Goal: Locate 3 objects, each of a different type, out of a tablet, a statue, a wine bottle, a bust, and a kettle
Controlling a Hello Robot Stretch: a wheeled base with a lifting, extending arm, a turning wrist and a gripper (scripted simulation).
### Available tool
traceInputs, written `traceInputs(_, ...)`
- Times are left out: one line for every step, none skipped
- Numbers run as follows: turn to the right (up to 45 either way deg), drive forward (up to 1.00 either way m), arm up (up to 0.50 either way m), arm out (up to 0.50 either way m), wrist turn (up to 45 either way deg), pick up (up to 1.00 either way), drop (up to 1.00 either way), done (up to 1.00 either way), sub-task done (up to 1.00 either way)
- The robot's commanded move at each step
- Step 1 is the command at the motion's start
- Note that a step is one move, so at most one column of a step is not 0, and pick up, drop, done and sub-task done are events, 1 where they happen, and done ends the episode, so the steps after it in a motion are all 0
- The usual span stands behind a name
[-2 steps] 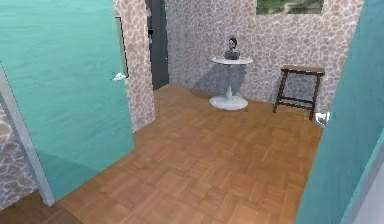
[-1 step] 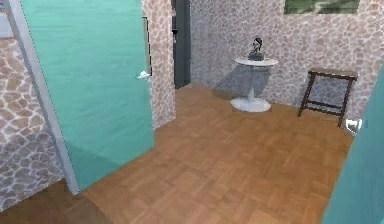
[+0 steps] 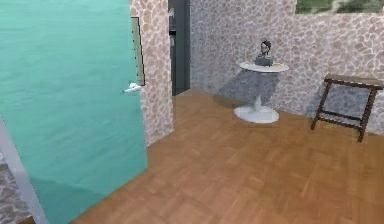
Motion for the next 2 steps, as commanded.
traceInputs(30.0,0.00,0.00,0.00,0.0,0.00,0.00,0.00,0.00)
traceInputs(0.0,1.00,0.00,0.00,0.0,0.00,0.00,0.00,0.00)
